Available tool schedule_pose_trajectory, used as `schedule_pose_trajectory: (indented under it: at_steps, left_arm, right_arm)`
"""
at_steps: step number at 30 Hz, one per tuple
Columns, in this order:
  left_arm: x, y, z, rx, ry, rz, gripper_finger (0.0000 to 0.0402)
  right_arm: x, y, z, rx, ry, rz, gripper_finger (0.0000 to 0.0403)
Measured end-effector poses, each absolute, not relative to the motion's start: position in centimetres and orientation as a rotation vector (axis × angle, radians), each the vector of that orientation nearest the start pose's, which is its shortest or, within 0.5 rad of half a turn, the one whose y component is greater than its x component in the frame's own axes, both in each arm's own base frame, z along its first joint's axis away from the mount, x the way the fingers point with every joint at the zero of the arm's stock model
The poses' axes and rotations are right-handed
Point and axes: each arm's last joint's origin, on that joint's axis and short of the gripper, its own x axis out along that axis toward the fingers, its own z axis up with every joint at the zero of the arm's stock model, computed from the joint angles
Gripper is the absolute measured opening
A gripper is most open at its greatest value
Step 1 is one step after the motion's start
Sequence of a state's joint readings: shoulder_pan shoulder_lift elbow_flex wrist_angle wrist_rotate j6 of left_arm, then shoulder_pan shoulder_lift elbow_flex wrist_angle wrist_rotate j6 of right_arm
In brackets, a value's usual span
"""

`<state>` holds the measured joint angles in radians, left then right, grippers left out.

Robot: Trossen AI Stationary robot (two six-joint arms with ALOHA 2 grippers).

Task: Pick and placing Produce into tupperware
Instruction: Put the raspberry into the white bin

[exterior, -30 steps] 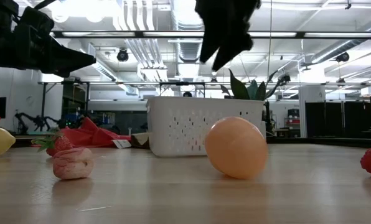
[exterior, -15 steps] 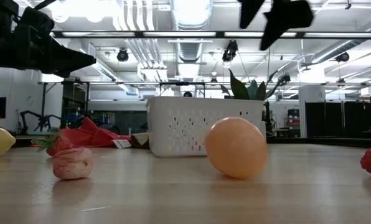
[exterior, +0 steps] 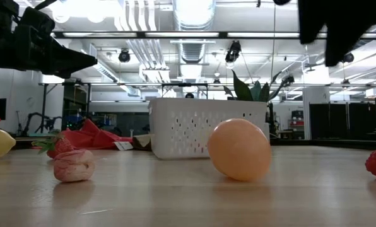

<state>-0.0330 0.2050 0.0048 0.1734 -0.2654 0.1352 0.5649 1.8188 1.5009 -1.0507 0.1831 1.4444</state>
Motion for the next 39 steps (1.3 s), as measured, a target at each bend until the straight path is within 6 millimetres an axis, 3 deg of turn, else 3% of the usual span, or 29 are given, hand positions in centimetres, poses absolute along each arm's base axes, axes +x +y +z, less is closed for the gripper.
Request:
schedule_pose_trajectory:
  at_steps: [12, 20, 28, 39]
  left_arm:
    - [10.9, 0.4, 16.5, 0.139, 0.042, 0.23, 0.008]
    - [11.0, 0.4, 16.4, 0.139, 0.046, 0.23, 0.008]
    - [11.0, 0.4, 16.4, 0.139, 0.046, 0.23, 0.008]
    - [11.0, 0.4, 16.4, 0.139, 0.046, 0.23, 0.008]
  right_arm:
    - [30.5, 21.5, 20.1, 0.649, 1.264, -0.662, 0.0263]
    - [30.8, 22.2, 17.1, 0.584, 1.337, -0.698, 0.026]
    - [30.9, 22.4, 15.4, 0.532, 1.387, -0.695, 0.0258]
    - [30.8, 22.4, 14.7, 0.485, 1.41, -0.688, 0.0239]
